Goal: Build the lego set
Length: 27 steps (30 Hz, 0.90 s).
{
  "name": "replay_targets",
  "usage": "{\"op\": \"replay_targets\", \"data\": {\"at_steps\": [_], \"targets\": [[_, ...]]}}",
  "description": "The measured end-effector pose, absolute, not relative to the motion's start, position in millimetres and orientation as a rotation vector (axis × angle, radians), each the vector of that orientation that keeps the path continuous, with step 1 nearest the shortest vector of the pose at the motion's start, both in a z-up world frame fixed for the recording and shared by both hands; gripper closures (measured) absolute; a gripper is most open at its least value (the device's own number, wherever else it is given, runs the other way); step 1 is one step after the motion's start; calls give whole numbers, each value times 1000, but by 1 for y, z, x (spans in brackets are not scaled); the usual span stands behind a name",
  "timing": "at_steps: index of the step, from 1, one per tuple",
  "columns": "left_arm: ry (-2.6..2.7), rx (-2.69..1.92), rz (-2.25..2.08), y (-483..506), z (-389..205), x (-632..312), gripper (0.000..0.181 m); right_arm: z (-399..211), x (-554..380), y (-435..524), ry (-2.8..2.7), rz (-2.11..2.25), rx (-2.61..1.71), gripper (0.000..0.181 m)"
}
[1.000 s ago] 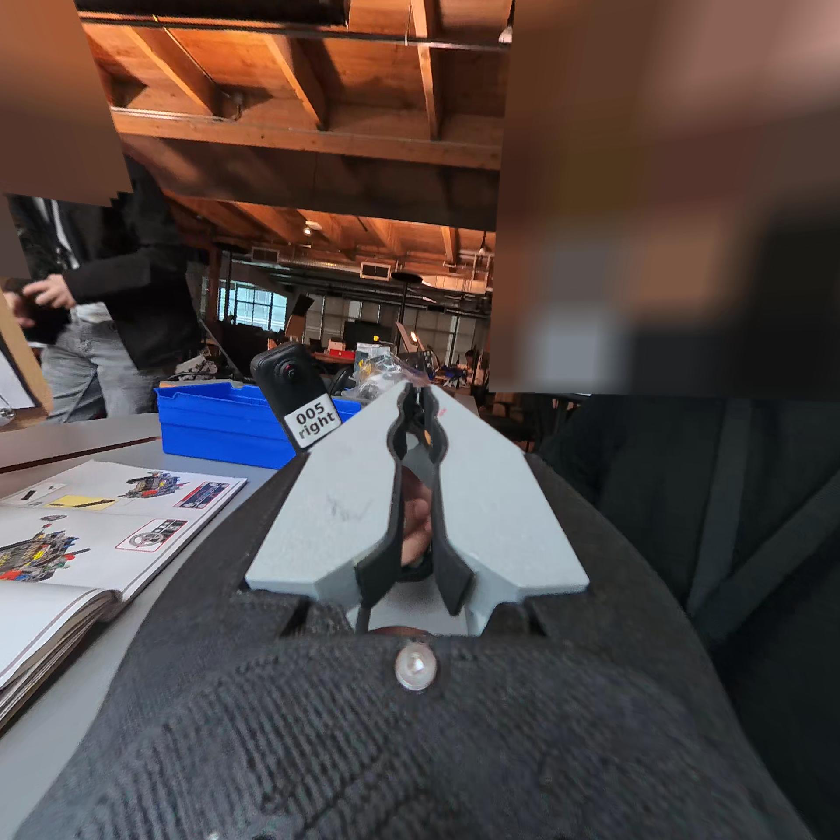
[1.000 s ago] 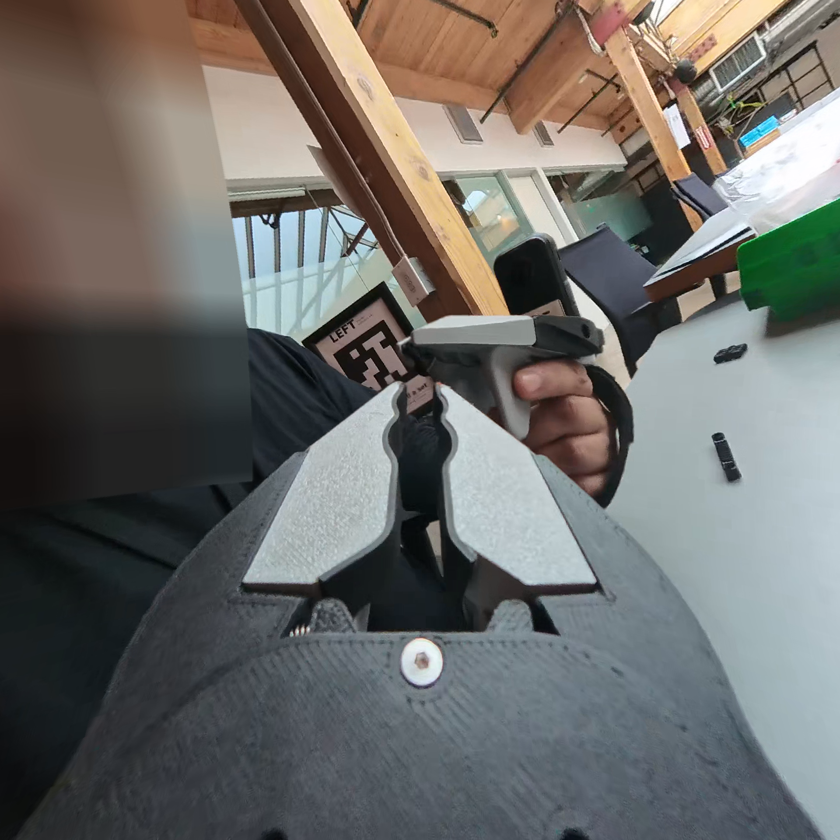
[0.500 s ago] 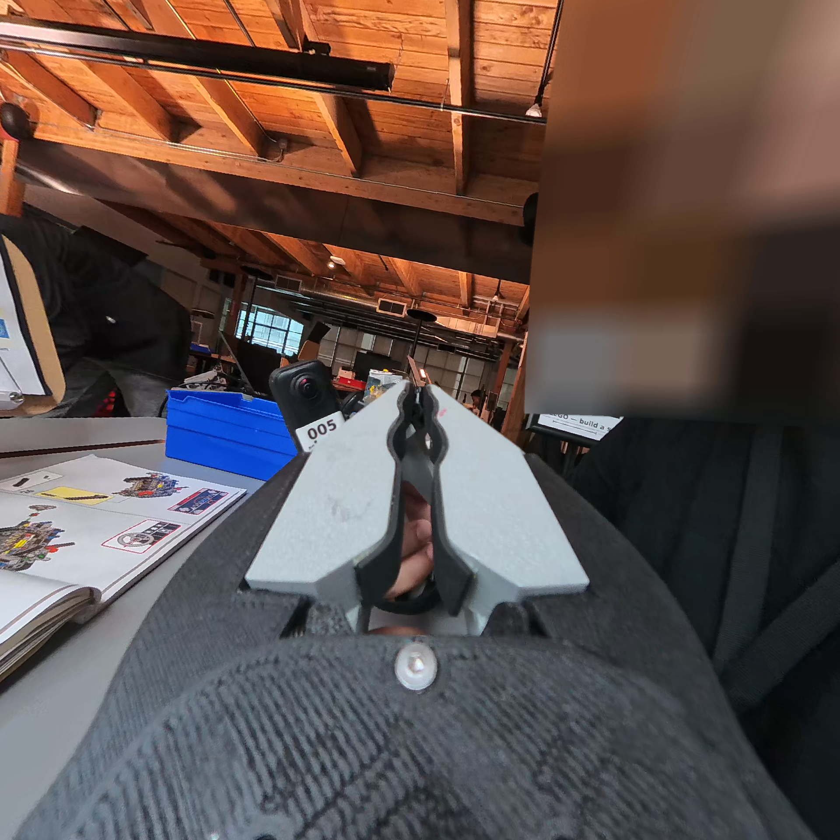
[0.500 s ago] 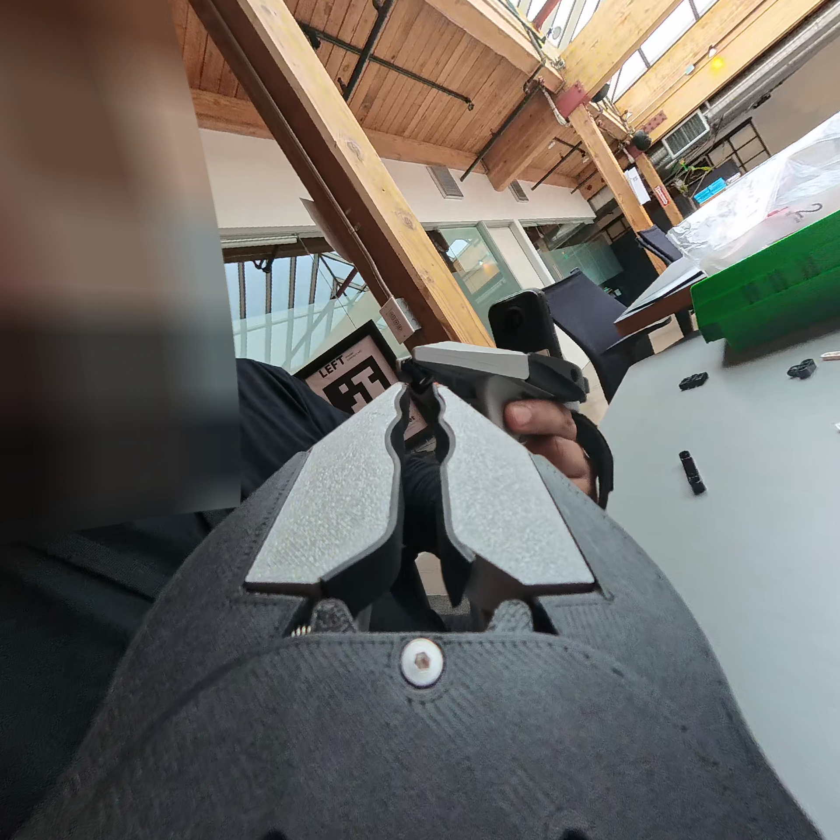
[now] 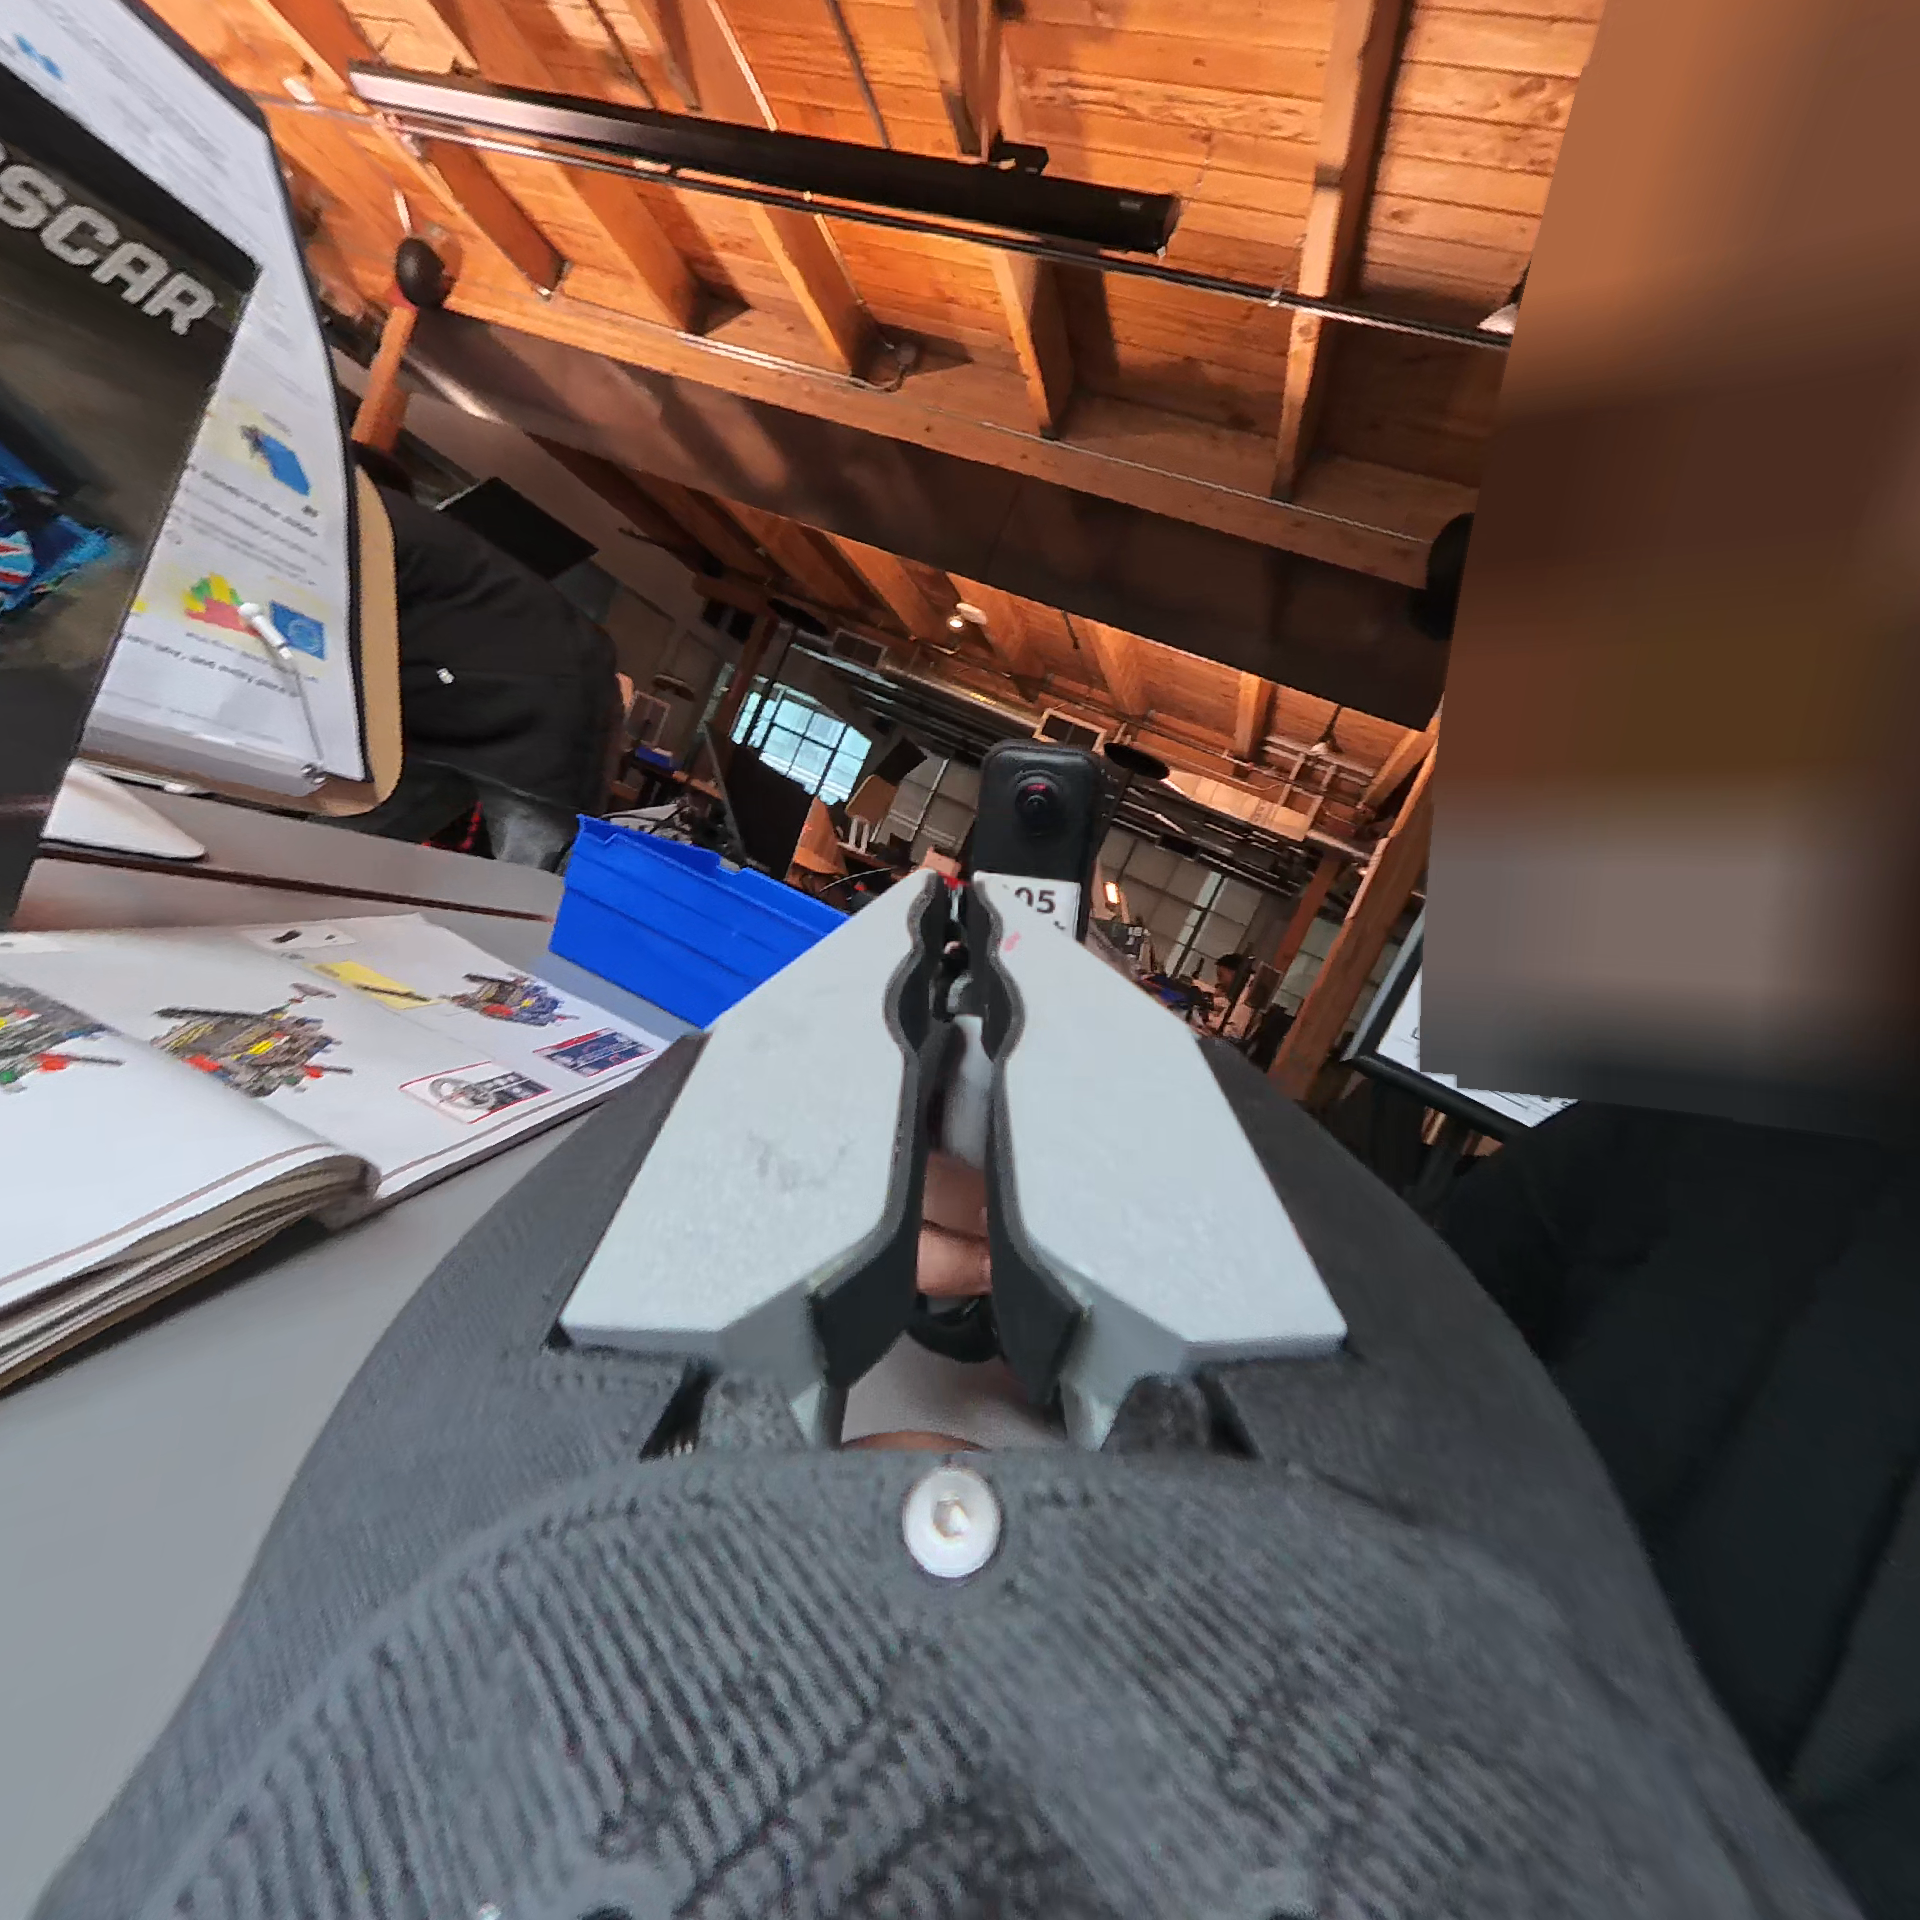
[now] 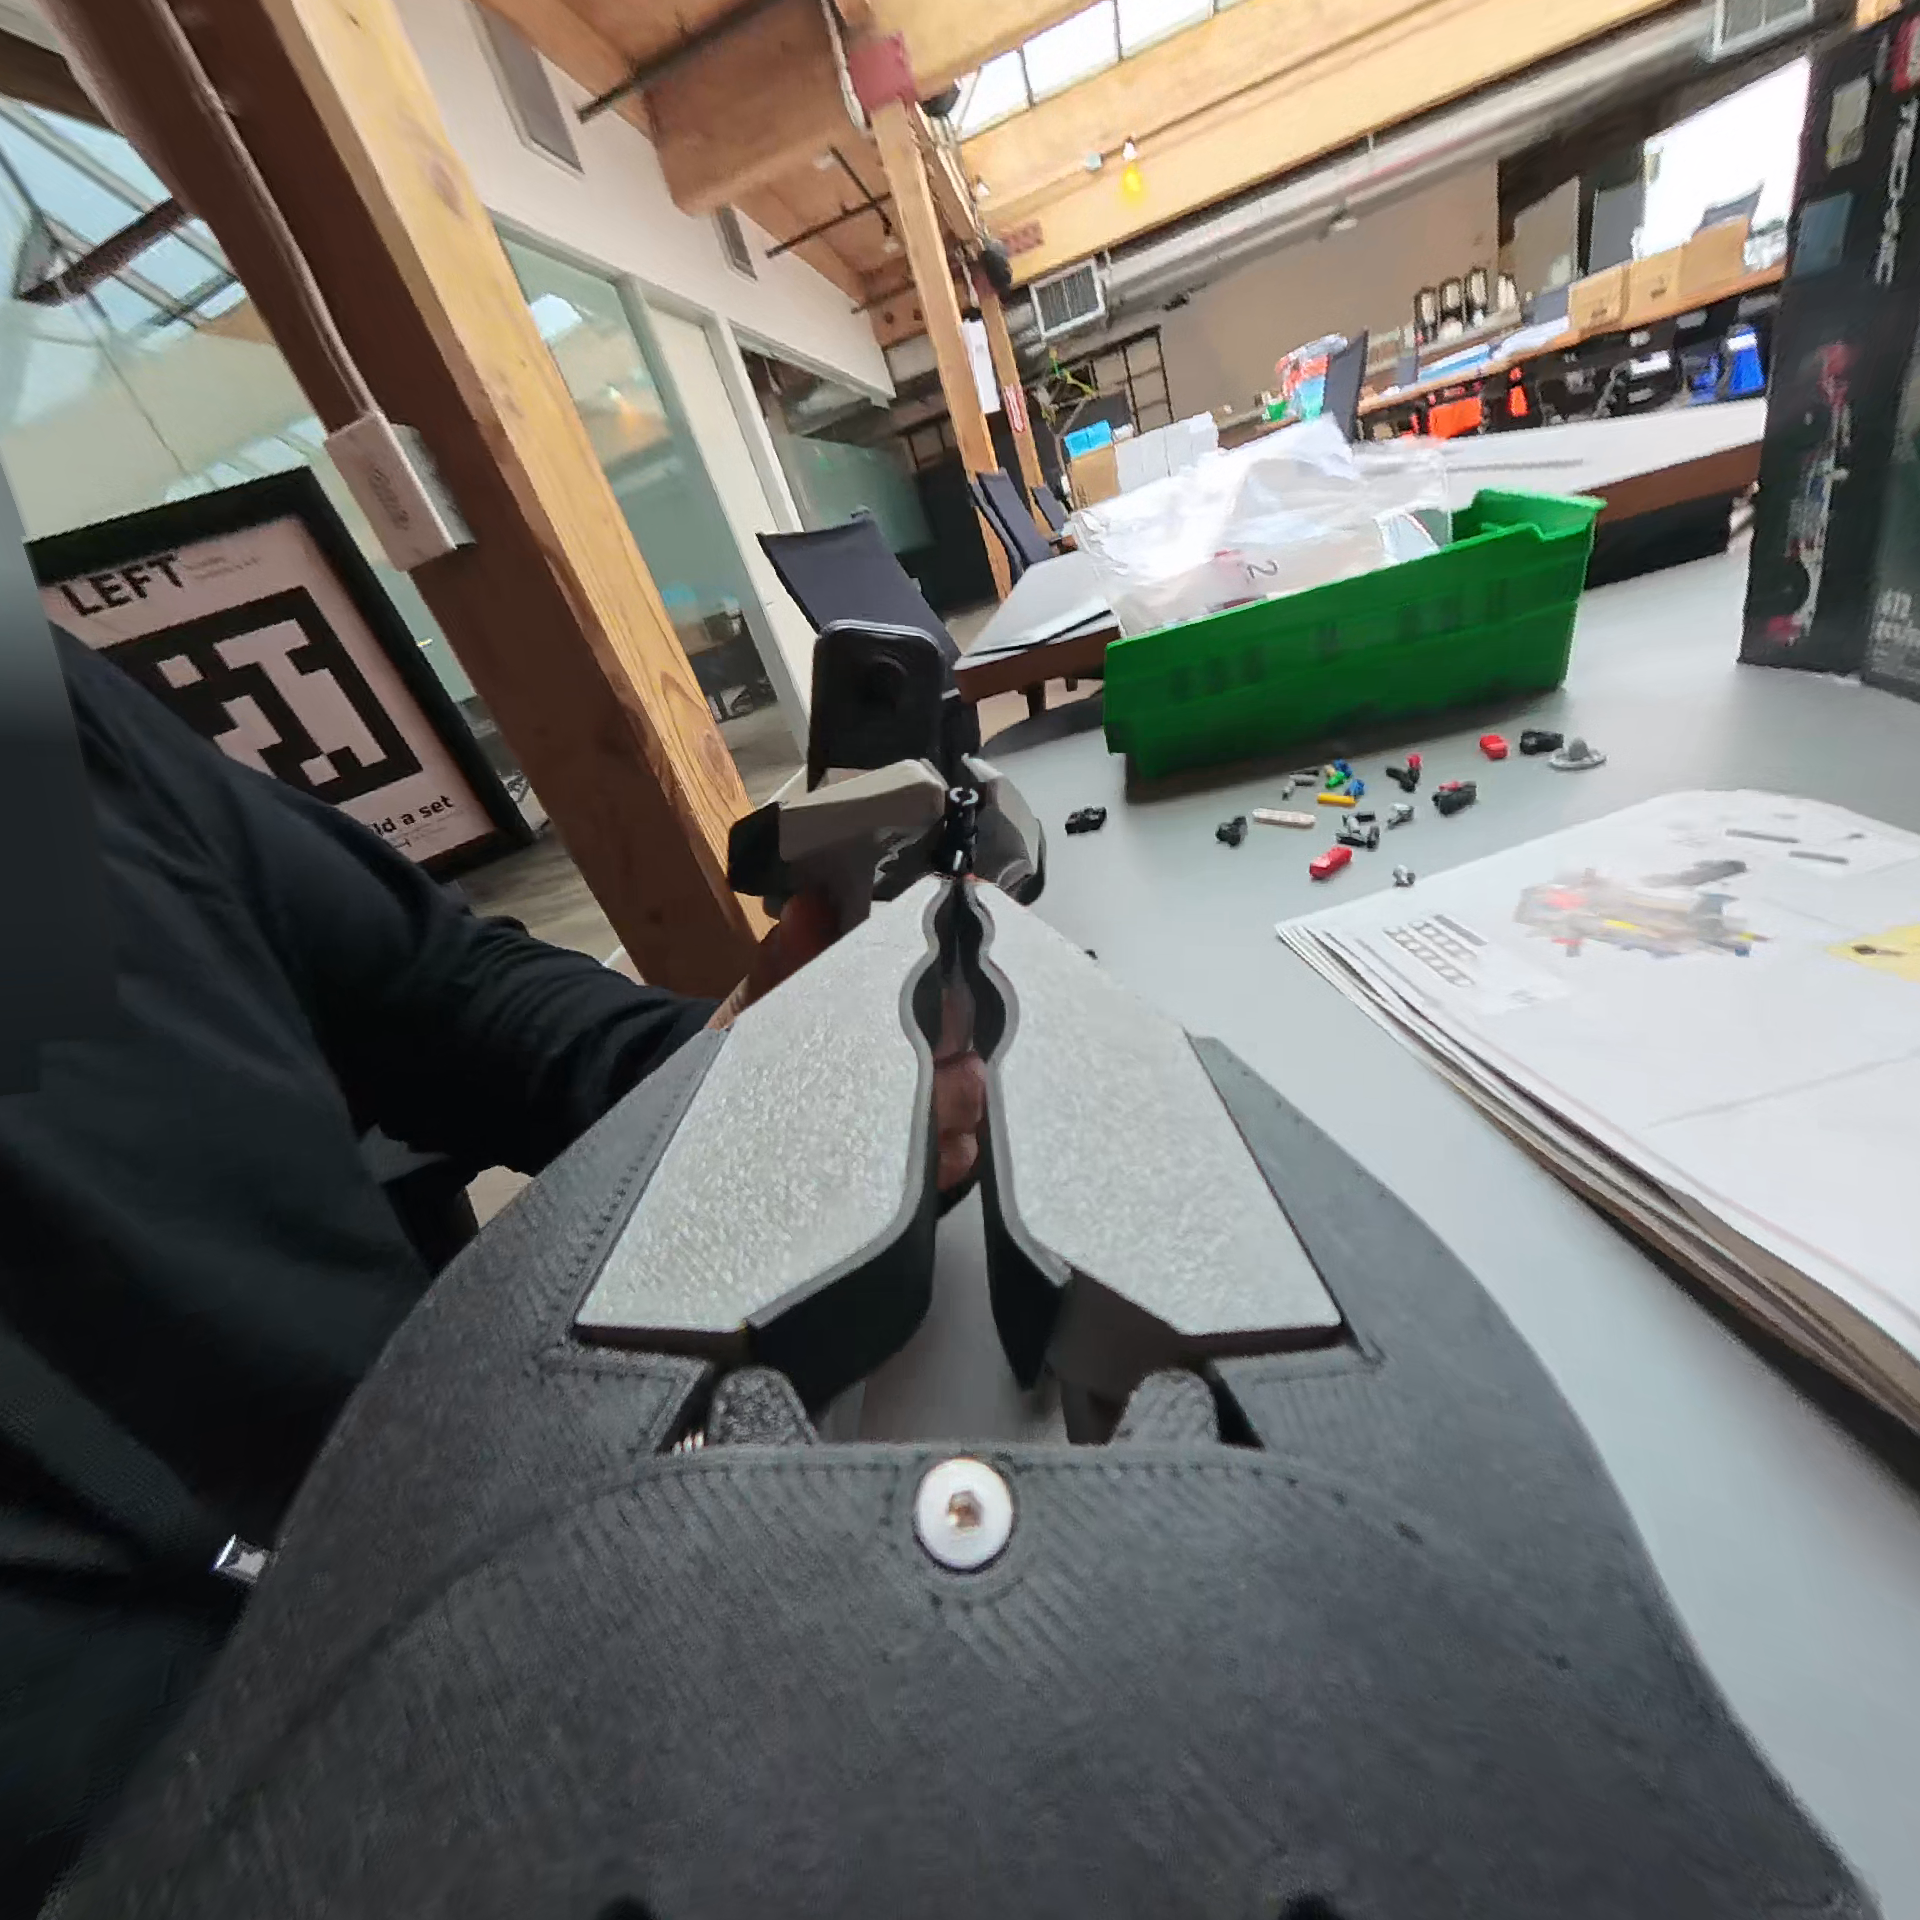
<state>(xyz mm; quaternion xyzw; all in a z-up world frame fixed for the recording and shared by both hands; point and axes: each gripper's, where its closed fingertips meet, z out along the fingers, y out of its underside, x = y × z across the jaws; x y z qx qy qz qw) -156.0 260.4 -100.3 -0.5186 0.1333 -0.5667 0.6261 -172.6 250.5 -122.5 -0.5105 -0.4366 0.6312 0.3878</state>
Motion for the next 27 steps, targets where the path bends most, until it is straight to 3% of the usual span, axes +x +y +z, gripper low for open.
{"op": "replay_targets", "data": {"at_steps": [5, 11, 27], "targets": [[221, -1199, -1375, 265, -108, -161, 180, -129, -175, 254, -1084, 1659, -1348, 173], [281, -1207, -1372, 260, -108, -151, 180, -122, -171, 249, -1086, 1726, -1286, 175], [201, -1393, -1273, 278, -132, -156, 179, -151, -175, 268, -1176, 1346, -1414, 177]]}}
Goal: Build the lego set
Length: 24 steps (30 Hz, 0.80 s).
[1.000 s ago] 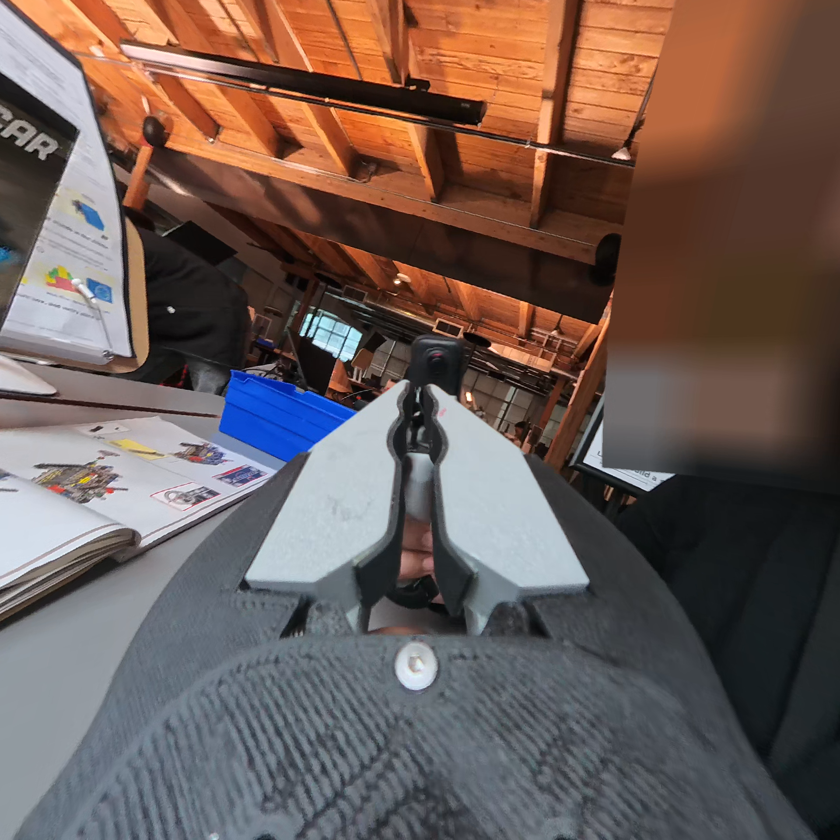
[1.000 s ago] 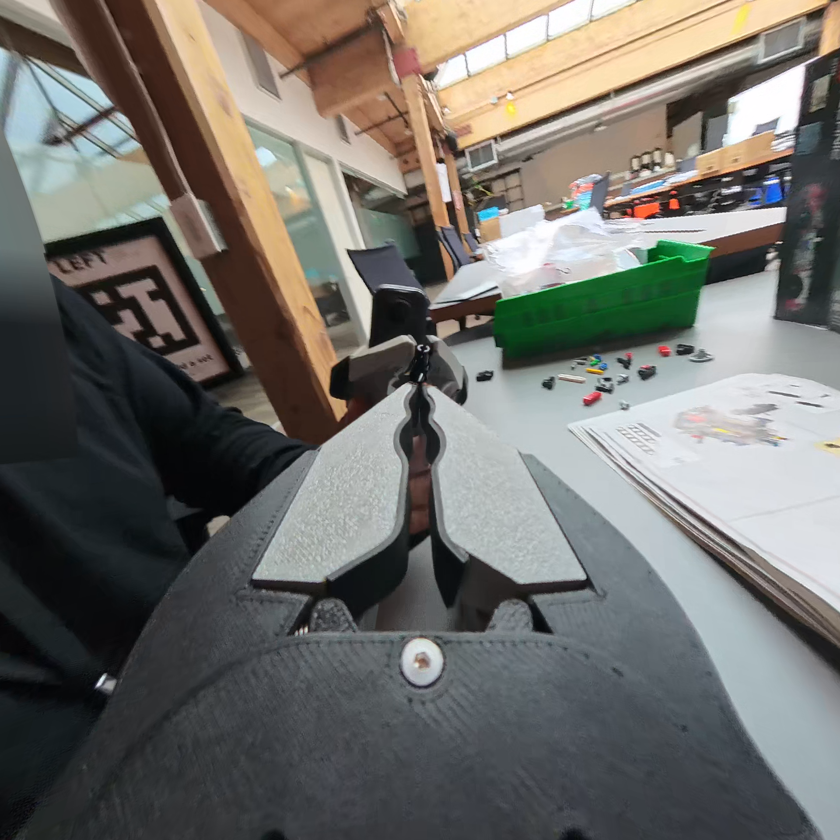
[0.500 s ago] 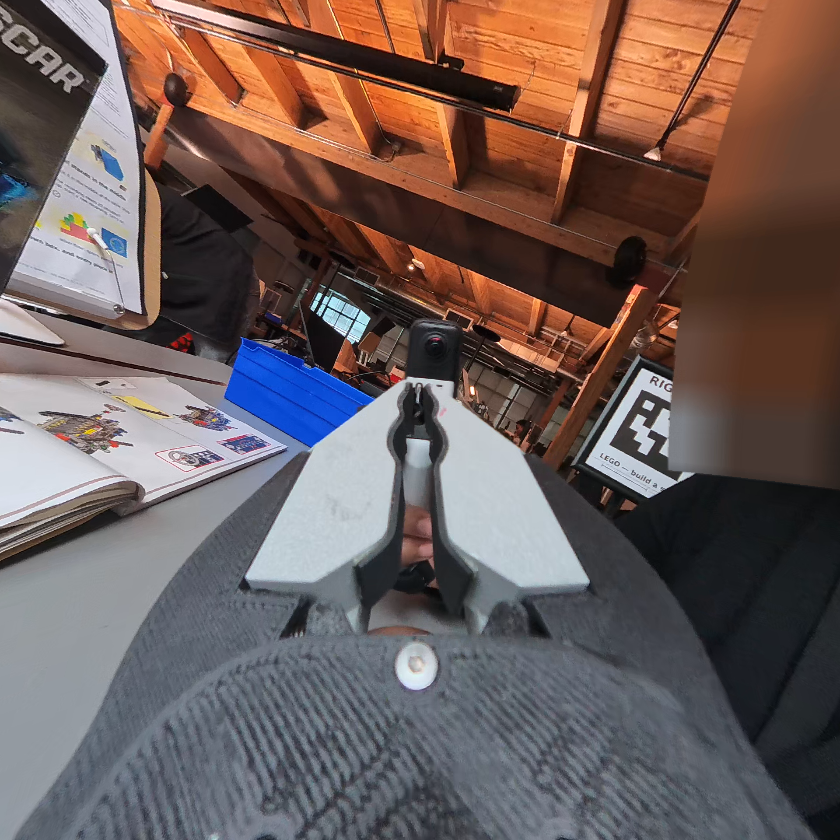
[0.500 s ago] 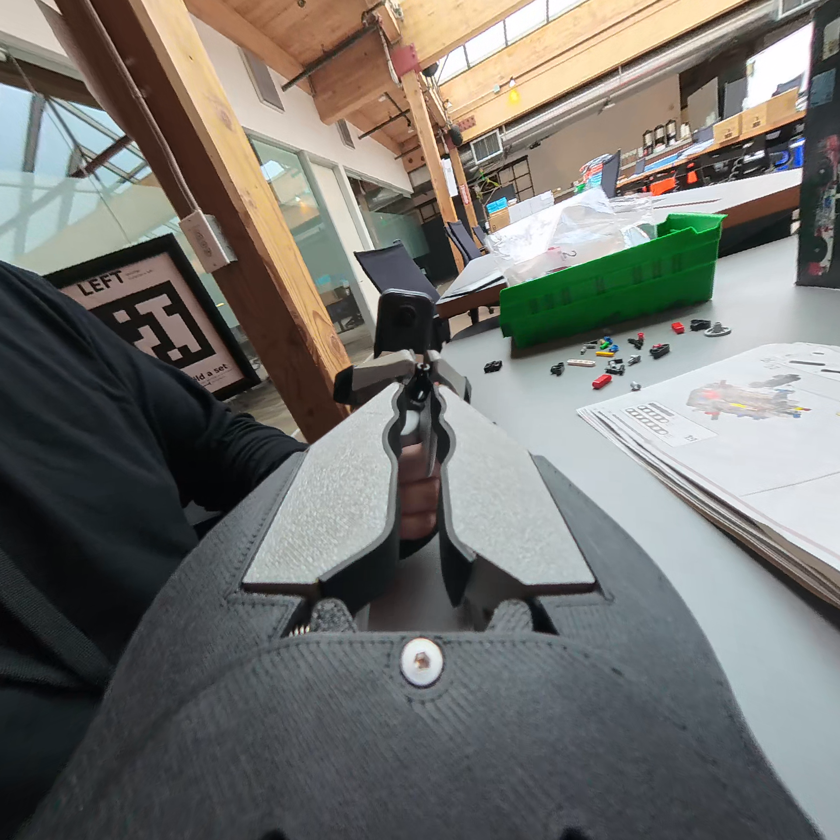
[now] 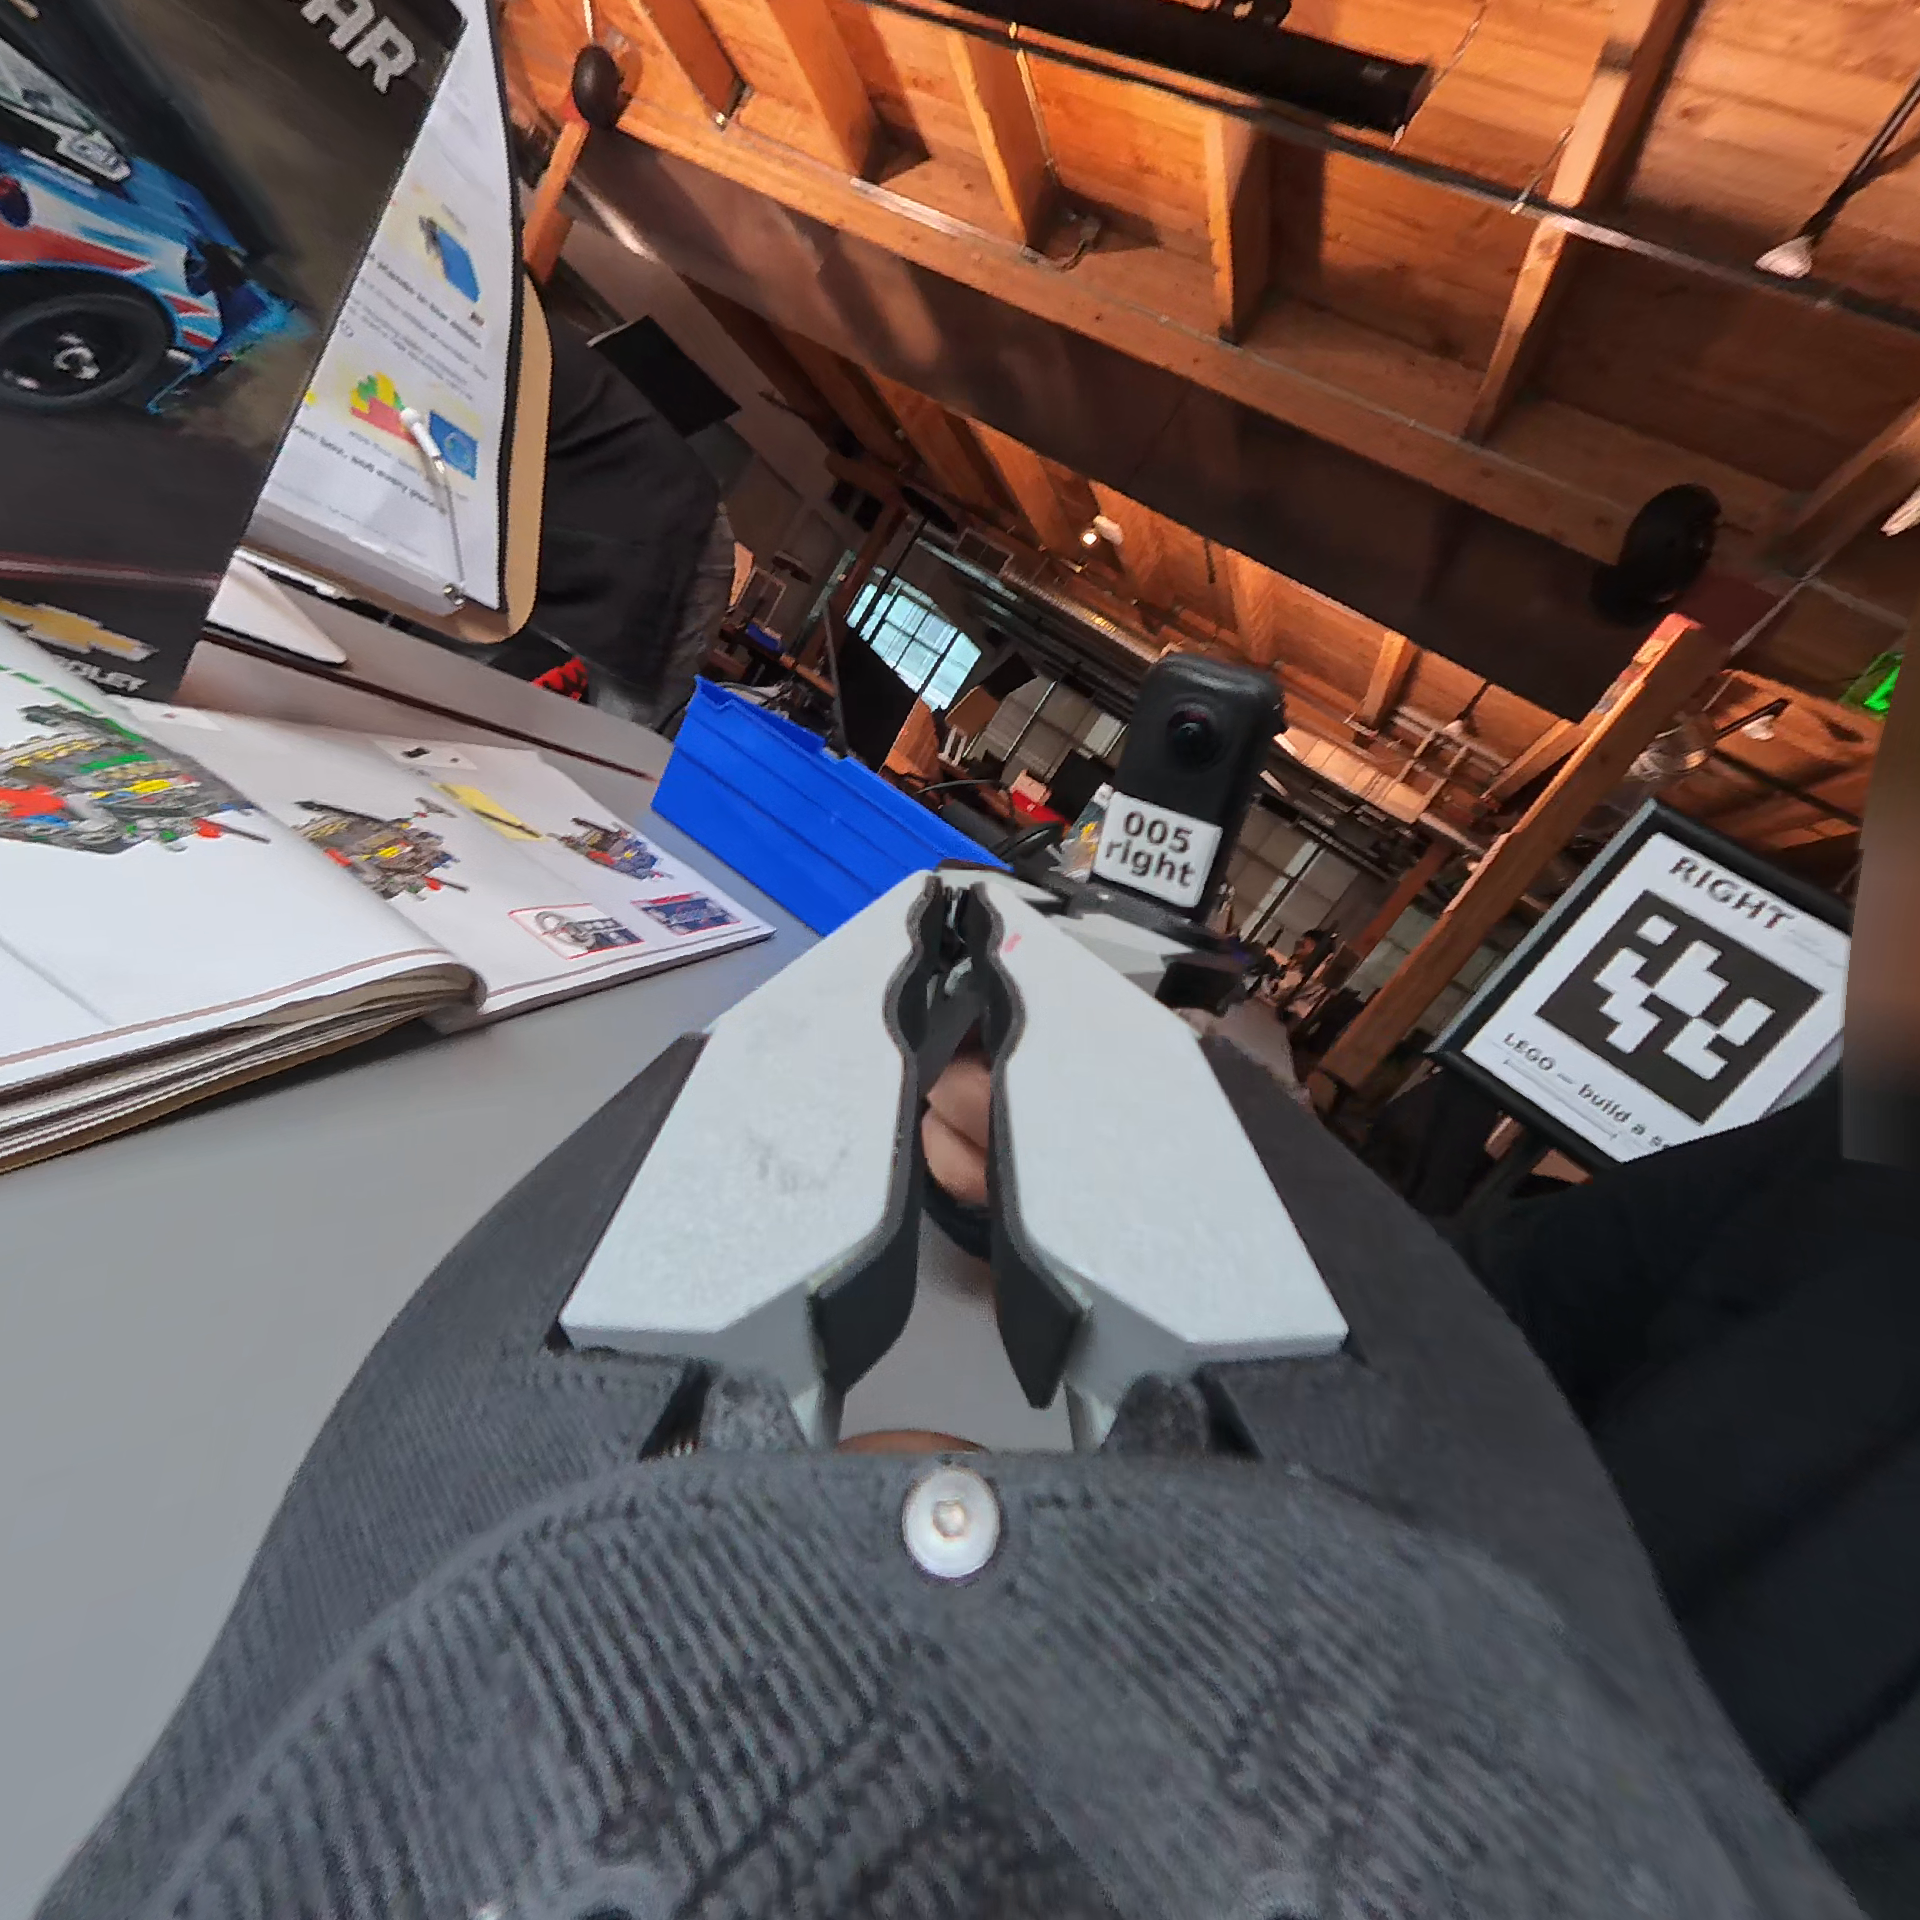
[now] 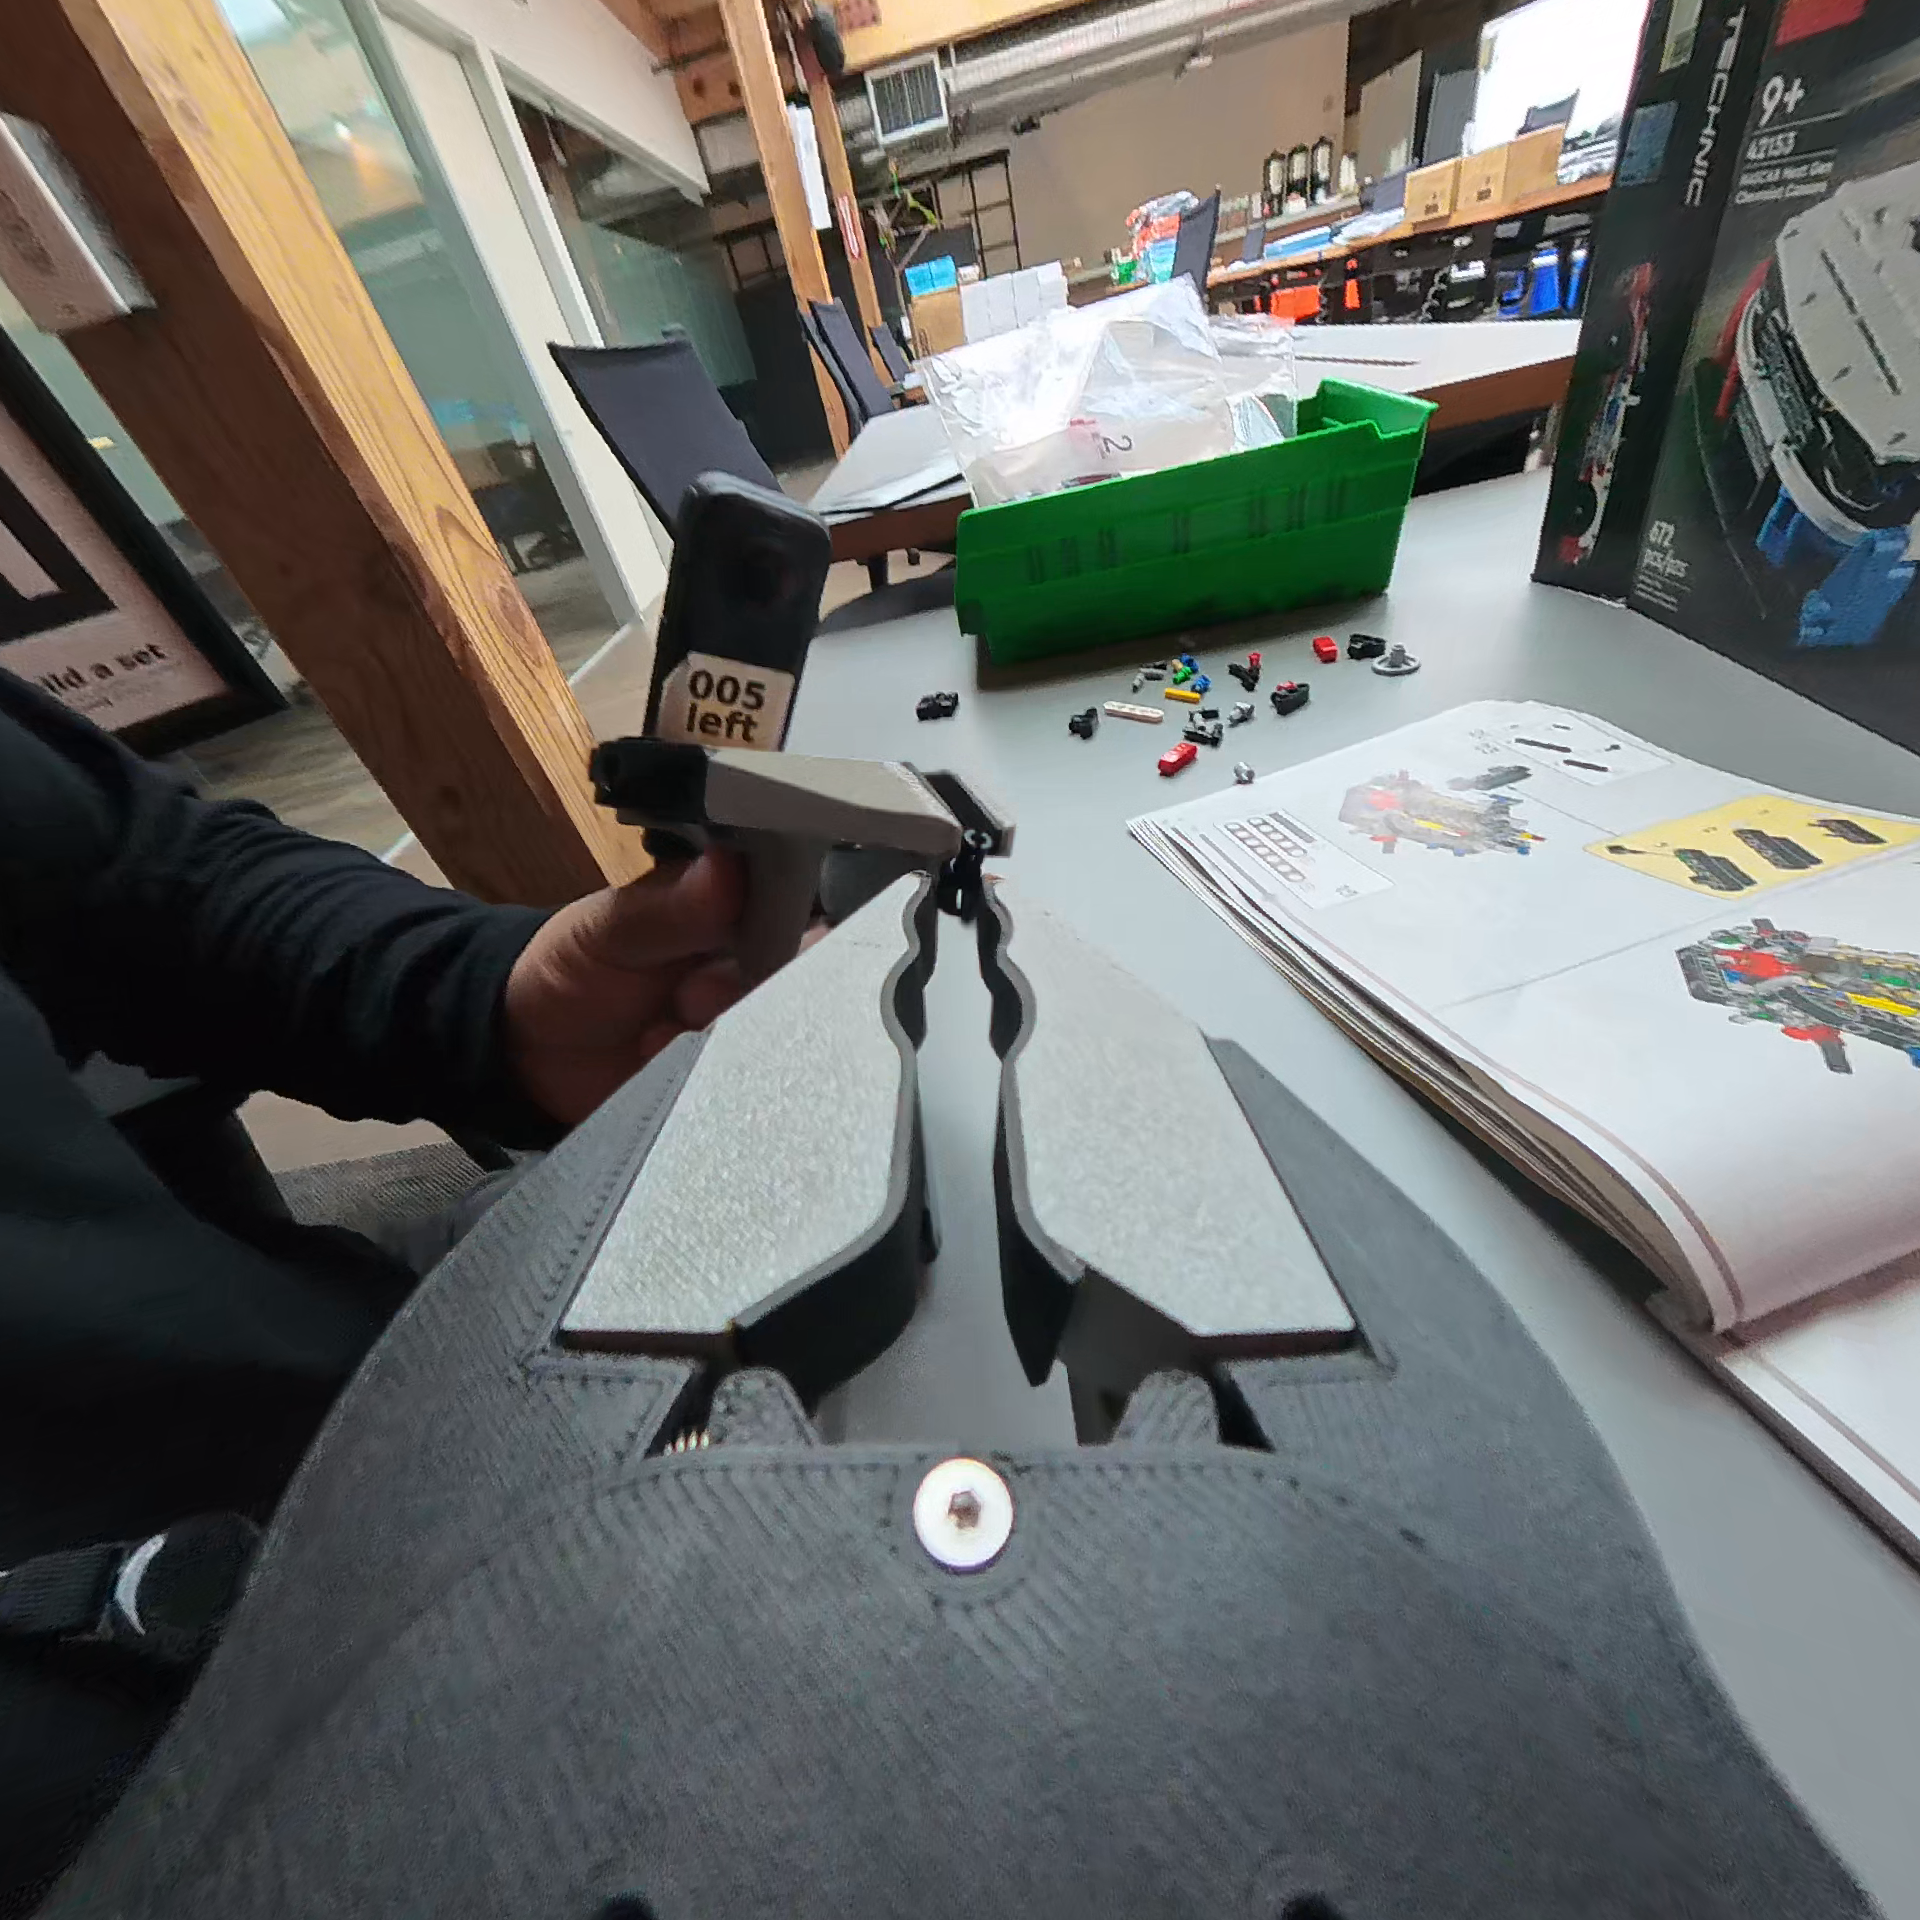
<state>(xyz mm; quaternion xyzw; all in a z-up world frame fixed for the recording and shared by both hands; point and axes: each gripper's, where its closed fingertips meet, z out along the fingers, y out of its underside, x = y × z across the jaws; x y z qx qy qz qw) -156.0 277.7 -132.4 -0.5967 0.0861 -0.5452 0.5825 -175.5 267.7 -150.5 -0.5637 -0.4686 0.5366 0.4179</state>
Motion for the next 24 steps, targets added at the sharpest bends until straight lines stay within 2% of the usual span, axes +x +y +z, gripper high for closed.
{"op": "replay_targets", "data": {"at_steps": [9, 15, 20, 24], "targets": [[320, -1558, -1100, 280, -153, -174, 174, -181, -176, 283, -1319, 1018, -1494, 177], [688, -1830, -856, 278, -185, -182, 163, -198, -176, 287, -1447, 849, -1534, 177], [1003, -1946, -684, 277, -202, -188, 168, -224, -171, 284, -1693, 637, -1580, 176], [1128, -1996, -737, 274, -211, -180, 169, -232, -172, 275, -1808, 589, -1548, 177]]}}
